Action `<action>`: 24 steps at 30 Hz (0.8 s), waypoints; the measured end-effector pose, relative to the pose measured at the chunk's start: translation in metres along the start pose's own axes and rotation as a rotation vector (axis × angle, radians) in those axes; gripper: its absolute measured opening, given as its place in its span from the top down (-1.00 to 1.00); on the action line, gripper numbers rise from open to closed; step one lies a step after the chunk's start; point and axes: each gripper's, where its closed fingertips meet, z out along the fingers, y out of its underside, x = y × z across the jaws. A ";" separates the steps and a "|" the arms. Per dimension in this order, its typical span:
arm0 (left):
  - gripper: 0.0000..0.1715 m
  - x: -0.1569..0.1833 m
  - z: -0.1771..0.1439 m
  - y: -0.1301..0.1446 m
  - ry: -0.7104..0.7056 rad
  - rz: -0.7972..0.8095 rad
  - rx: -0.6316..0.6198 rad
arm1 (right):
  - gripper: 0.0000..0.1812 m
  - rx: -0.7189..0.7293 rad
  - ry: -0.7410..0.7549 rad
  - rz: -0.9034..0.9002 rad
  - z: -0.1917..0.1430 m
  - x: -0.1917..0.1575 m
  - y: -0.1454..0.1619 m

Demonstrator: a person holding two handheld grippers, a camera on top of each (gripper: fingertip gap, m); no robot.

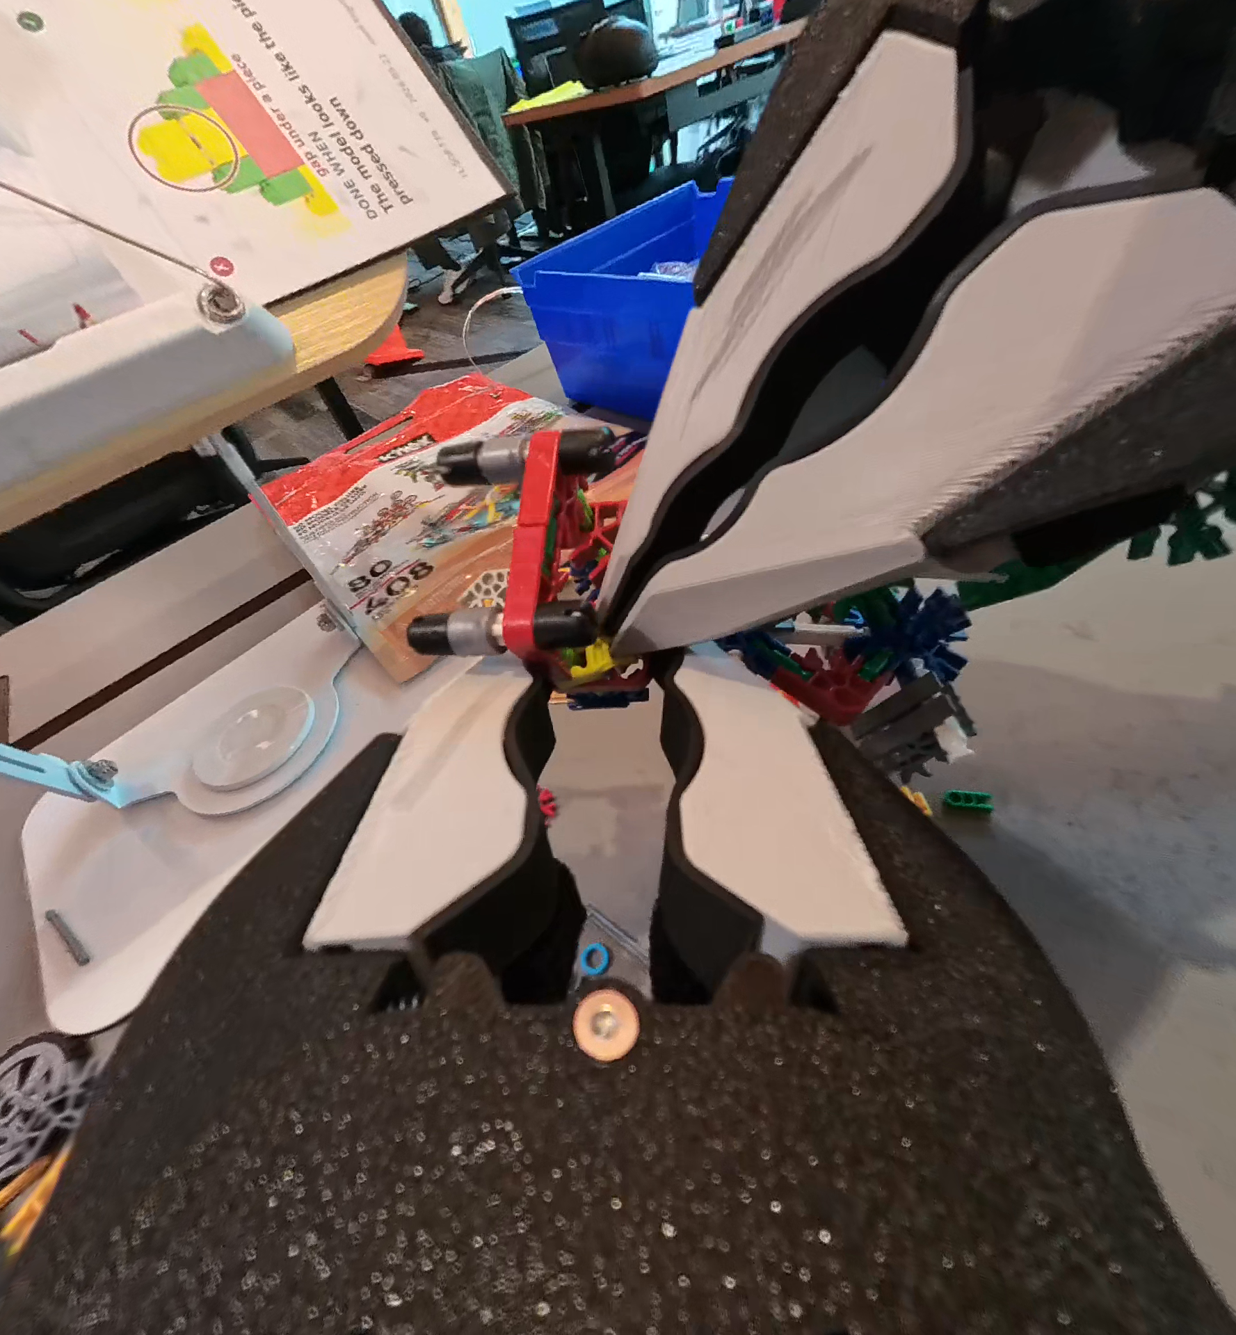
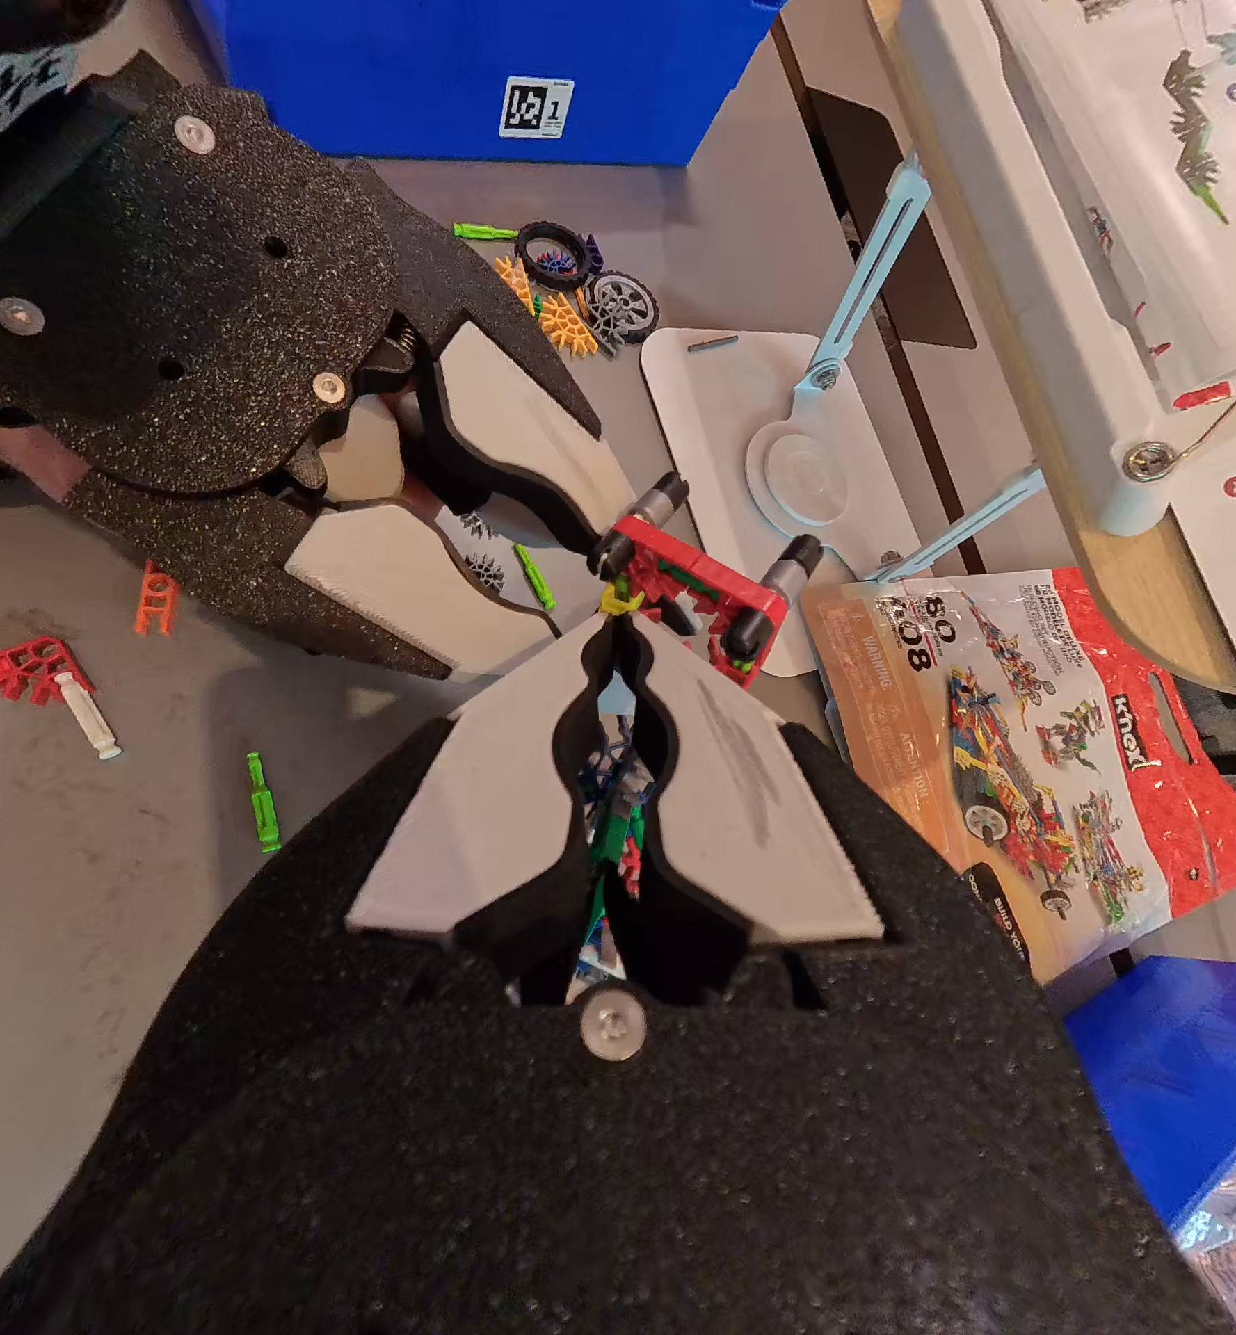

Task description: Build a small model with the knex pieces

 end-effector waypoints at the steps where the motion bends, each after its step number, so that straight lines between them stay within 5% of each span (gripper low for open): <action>1: 0.78 0.000 0.000 0.000 -0.003 0.010 -0.002 | 1.00 0.002 -0.002 0.003 0.000 0.000 -0.001; 24: 0.78 -0.019 0.007 0.000 -0.169 0.138 -0.040 | 1.00 0.018 0.019 0.125 0.010 0.009 -0.005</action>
